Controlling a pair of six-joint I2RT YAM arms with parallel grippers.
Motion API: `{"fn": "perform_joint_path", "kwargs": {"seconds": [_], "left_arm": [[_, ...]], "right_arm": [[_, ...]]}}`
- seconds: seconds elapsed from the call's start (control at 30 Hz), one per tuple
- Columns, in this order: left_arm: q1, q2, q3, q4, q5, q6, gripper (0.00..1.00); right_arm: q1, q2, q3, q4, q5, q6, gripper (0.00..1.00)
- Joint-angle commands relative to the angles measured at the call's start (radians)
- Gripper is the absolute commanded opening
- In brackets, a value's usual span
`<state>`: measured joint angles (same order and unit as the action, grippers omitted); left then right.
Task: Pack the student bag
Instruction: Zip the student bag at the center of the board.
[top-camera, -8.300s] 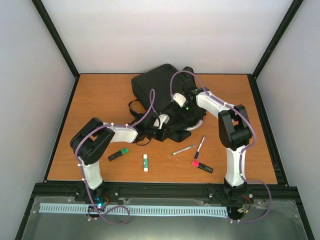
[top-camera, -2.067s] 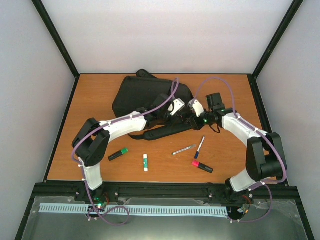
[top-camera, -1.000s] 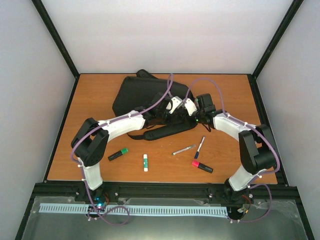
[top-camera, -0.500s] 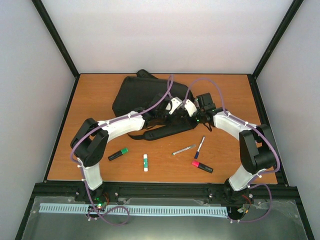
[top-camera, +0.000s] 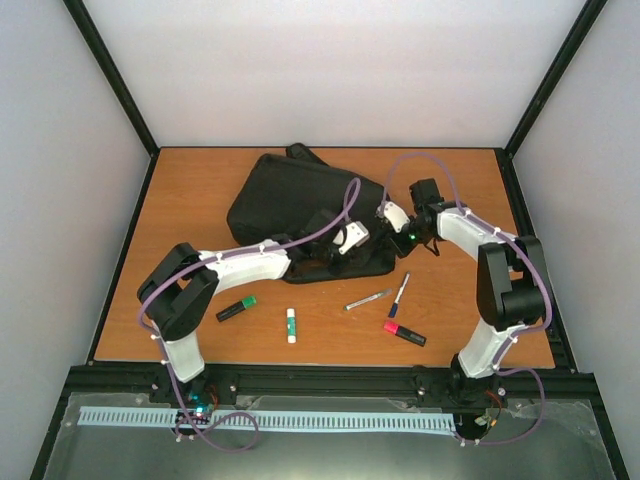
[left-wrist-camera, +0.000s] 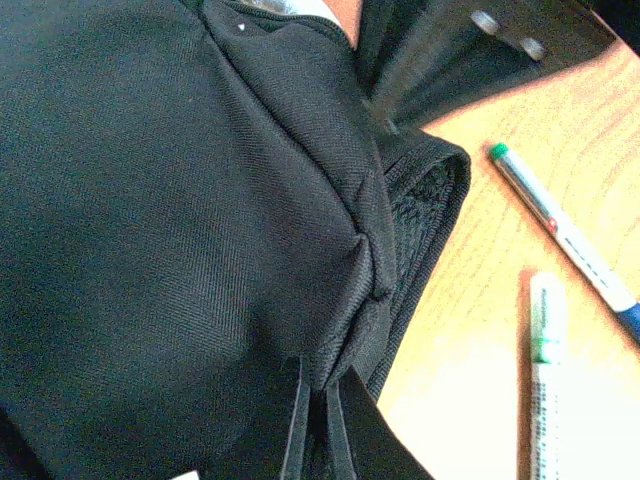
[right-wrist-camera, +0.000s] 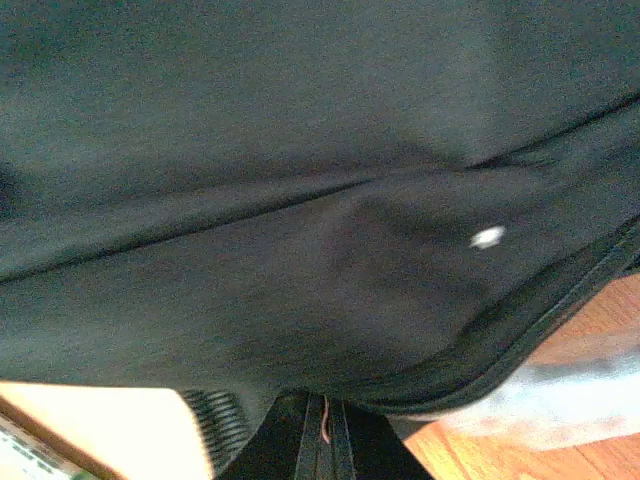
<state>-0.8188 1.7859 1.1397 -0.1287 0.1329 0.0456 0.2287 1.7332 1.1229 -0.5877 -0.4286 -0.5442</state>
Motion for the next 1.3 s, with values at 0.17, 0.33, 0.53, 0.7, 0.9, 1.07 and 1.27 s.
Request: {"fn": "perform_joint_path", "kwargs": {"seconds": [0.17,0.33,0.53,0.7,0.9,1.07,1.27], "left_arm": [[-0.088,-0.099,-0.111,0.027,-0.034,-0.014,0.01],[-0.089,-0.169,-0.199,0.029,-0.092,-0.027,0.01],[-0.089,-0.228,-0.253,-0.018,-0.279,-0.194,0.36],[-0.087,-0.368,-0.248,-0.202,-0.434,-0.487,0.52],[-0.023,-0.475,-0.297,-0.38,-0.45,-0.674,0.45],[0.097,-0.489,-0.397,-0.28,-0.339,-0.842,0.48],[0.205,-0.356,-0.365,-0.176,-0.284,-0.844,0.48]], "right_arm": [[-0.092,0.098,0.105,-0.044,0.106,-0.068,0.03],[-0.132,0.144,0.152,-0.037,0.116,-0.076,0.03],[-0.136,0.136,0.153,-0.061,0.036,-0.083,0.03],[-0.133,0.107,0.133,-0.08,0.013,-0.09,0.03],[-0.134,0.072,0.093,-0.081,-0.006,-0.105,0.03],[-0.128,0.069,0.094,-0.081,-0.036,-0.095,0.03],[-0.102,0.023,0.039,-0.072,-0.046,-0.095,0.03]]}}
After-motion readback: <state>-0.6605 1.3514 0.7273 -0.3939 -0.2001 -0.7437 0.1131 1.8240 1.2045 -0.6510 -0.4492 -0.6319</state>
